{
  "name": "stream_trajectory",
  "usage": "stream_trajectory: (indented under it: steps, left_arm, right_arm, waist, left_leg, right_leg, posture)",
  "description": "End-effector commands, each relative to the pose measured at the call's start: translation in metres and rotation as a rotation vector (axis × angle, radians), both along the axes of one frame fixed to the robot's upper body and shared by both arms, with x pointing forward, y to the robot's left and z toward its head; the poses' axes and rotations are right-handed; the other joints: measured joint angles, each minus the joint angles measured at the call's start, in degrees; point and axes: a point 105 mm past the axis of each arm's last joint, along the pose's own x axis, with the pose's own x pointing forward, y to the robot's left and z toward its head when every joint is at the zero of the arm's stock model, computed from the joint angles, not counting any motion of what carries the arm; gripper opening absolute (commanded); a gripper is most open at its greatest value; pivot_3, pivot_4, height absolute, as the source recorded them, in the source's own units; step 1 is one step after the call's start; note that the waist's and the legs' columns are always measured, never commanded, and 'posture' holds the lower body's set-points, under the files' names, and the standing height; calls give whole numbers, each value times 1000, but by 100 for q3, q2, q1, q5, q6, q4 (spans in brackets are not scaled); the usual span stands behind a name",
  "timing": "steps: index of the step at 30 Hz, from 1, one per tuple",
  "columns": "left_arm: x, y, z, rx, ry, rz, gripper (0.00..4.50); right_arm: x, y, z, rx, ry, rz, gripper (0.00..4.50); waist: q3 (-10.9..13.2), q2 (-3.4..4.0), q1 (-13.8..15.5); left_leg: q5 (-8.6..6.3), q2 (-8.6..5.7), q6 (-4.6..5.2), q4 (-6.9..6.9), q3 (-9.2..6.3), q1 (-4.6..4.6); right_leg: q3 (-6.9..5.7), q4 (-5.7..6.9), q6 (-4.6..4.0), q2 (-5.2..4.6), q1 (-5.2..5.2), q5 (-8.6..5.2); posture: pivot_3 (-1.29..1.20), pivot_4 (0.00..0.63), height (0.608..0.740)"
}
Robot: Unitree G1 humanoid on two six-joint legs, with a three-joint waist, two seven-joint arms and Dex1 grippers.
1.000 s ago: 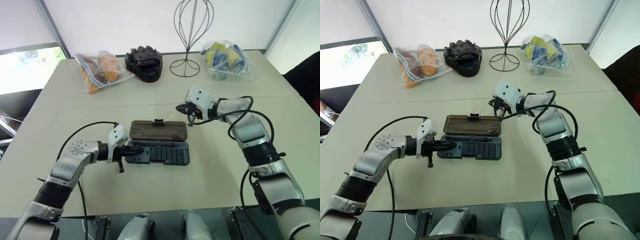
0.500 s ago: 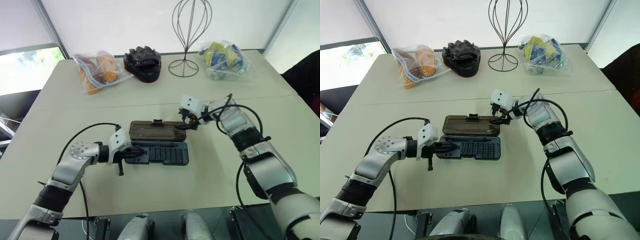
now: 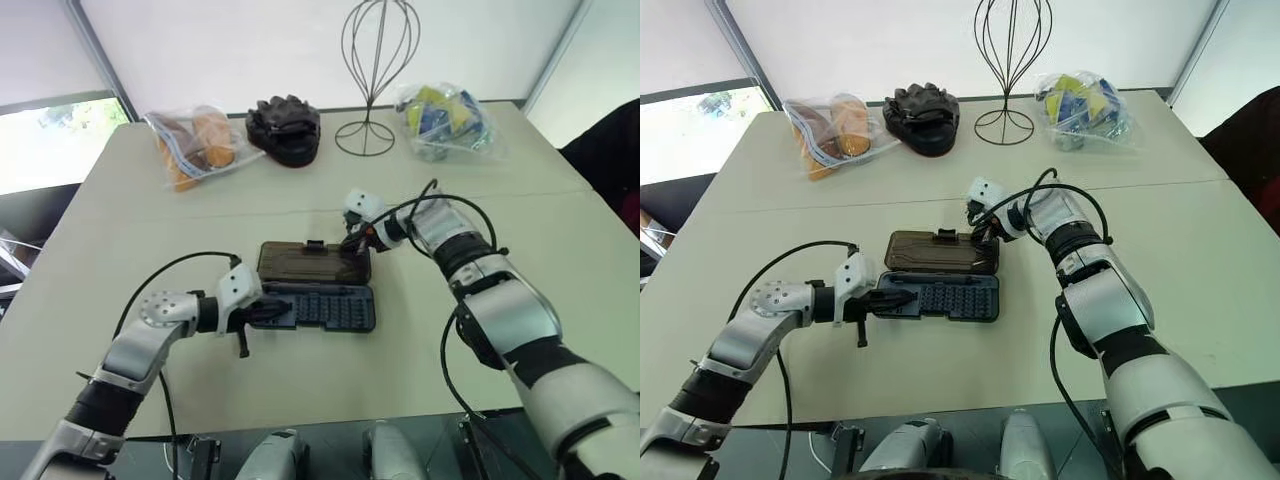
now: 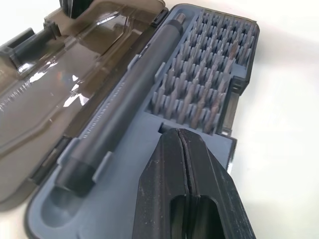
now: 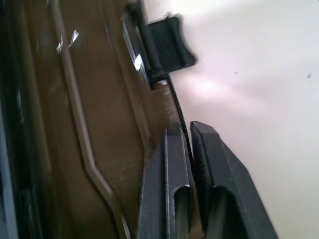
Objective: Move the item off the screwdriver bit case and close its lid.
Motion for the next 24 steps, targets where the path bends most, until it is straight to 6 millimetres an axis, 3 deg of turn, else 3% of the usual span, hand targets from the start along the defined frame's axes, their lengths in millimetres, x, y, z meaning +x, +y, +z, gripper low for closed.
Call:
stream_trajectory:
  steps: [1, 4, 8, 12, 18, 21, 24]
  left_arm:
    - [-18, 14, -43, 69, 189, 57, 0]
    - [-19, 15, -44, 59, 200, 73, 0]
    - [-20, 18, -47, 57, 208, 87, 0]
    - [-21, 20, -48, 54, 213, 93, 0]
    - [-21, 22, -48, 54, 226, 86, 0]
    - [-19, 22, -45, 40, 226, 84, 0]
    - [-12, 15, -22, -123, 267, 122, 0]
  right_arm:
    - [-8, -7, -32, -75, 30, 15, 20]
    - [0, -6, -26, -109, -116, 67, 20]
    - [17, 2, 13, -127, -431, 149, 20]
    - [16, 4, 43, -81, -600, 168, 20]
    - [-26, 12, 63, 0, -765, 180, 20]
    - [-37, 13, 63, -4, -779, 169, 20]
    - [-43, 12, 60, -8, -773, 162, 20]
  waist:
    - [-20, 0, 3]
    - [-43, 3, 12]
    - [-56, 0, -23]
    - [-46, 12, -38]
    - [-41, 19, 71]
    - [-41, 18, 72]
    - [-36, 17, 72]
  left_leg:
    - [0, 0, 0, -15, 2, 15]
    - [0, 0, -1, -42, 2, 64]
    - [4, 0, -8, -42, 6, 67]
    - [13, 1, -23, -41, 7, 60]
    - [13, 3, -22, -47, 4, 41]
    - [13, 3, -22, -47, 6, 27]
    - [13, 5, -22, -46, 7, 25]
  right_leg:
    - [2, -2, 0, -2, 3, 0]
    - [5, -7, -1, -1, 29, -1]
    - [9, -10, -1, 1, 31, -1]
    - [13, -9, -1, 2, 22, -1]
    - [12, -7, -1, 5, 5, -1]
    - [13, -8, -1, 4, 6, -1]
    - [12, -11, -1, 5, 8, -1]
  posture:
    - [0, 150, 740]
    - [0, 150, 740]
    - [0, 150, 740]
    - [0, 150, 740]
    - [0, 150, 740]
    - [0, 150, 740]
    - [0, 150, 740]
